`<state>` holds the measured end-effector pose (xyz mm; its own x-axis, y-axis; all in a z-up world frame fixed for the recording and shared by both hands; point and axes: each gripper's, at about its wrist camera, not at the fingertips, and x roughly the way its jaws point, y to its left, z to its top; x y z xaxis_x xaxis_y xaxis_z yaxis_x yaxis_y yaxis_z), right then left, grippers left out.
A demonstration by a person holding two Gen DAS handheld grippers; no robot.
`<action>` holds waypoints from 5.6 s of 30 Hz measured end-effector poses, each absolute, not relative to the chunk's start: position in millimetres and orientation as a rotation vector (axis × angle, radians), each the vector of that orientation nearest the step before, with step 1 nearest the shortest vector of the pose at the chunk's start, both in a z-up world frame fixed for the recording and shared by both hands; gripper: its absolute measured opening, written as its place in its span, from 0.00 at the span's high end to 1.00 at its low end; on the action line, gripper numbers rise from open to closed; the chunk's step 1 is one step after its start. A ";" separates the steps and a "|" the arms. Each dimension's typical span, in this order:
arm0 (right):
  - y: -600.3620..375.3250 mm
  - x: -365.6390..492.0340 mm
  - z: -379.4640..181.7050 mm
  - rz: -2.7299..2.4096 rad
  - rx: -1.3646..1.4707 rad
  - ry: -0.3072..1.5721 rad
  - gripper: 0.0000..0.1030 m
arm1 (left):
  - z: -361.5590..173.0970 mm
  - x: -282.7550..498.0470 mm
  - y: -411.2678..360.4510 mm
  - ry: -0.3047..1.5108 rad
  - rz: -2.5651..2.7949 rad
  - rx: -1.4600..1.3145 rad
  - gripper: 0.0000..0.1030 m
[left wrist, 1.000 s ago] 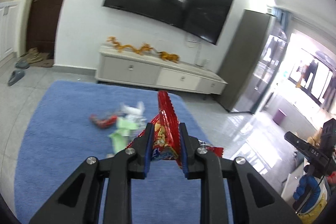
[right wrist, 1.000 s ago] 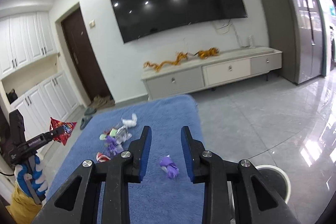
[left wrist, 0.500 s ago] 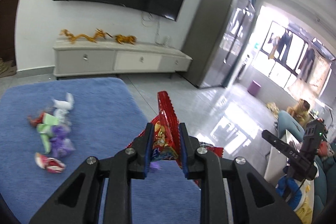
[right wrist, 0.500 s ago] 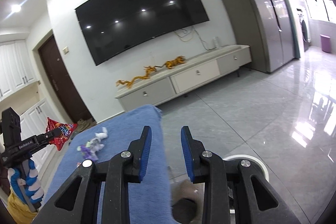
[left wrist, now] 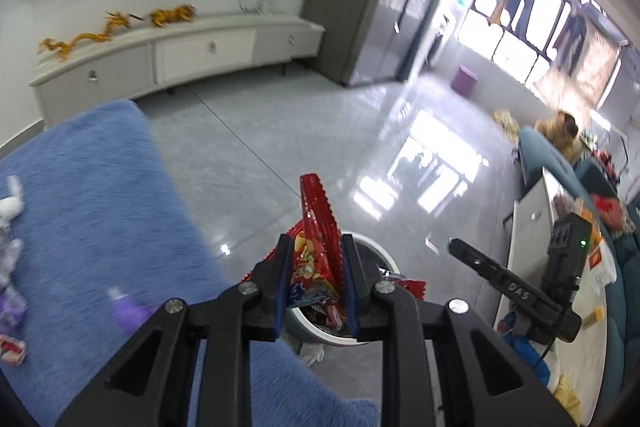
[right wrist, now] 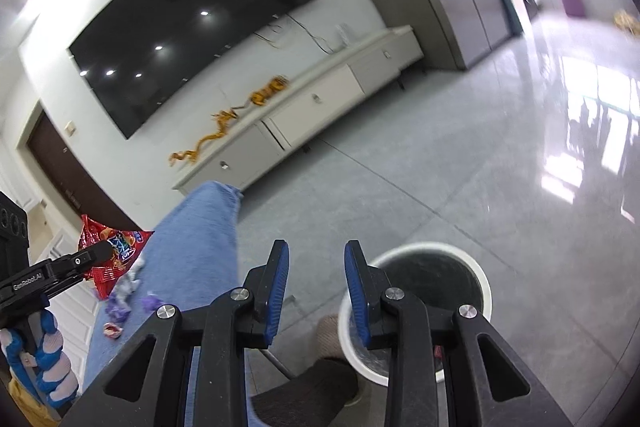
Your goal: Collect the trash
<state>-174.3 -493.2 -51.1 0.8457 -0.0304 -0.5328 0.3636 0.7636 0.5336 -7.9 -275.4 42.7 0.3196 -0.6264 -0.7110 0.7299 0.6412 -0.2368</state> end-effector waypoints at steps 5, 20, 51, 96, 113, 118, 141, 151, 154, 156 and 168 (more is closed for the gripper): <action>-515.5 -162.6 -97.3 -0.256 0.750 0.612 0.74 | 8.7 3.9 -330.0 0.938 -0.933 0.197 0.79; -538.9 -136.9 -160.3 -0.329 0.817 0.760 0.61 | -67.9 29.0 -415.7 1.112 -1.020 0.182 0.63; -345.3 -53.6 -30.5 0.054 0.407 0.768 0.39 | 42.6 17.1 -144.5 0.754 -0.718 0.025 0.46; -446.6 -69.2 -72.1 -0.241 0.449 0.776 0.51 | -15.2 31.3 25.2 0.817 -0.204 -0.012 0.41; -484.4 -117.7 -74.0 -0.321 0.550 0.730 0.38 | 0.8 22.4 24.0 0.790 -0.185 0.002 0.41; -477.8 -124.4 -56.7 -0.314 0.534 0.705 0.38 | 7.6 14.5 39.3 0.770 -0.179 -0.029 0.41; -365.1 -54.6 -4.4 -0.085 0.332 0.737 0.38 | -43.7 73.6 35.8 0.851 -0.201 -0.052 0.35; -284.7 18.0 -13.4 0.107 0.231 0.809 0.38 | -64.7 100.5 60.1 0.903 -0.135 -0.036 0.35; -249.9 40.5 -15.2 0.204 0.203 0.827 0.38 | -64.2 98.7 79.8 0.901 -0.154 -0.071 0.36; -223.0 53.1 -17.5 0.275 0.185 0.840 0.38 | -65.4 94.9 92.0 0.894 -0.138 -0.073 0.38; -104.8 114.6 -35.4 0.500 0.120 0.895 0.38 | -68.4 90.1 123.2 0.848 -0.232 -0.245 0.48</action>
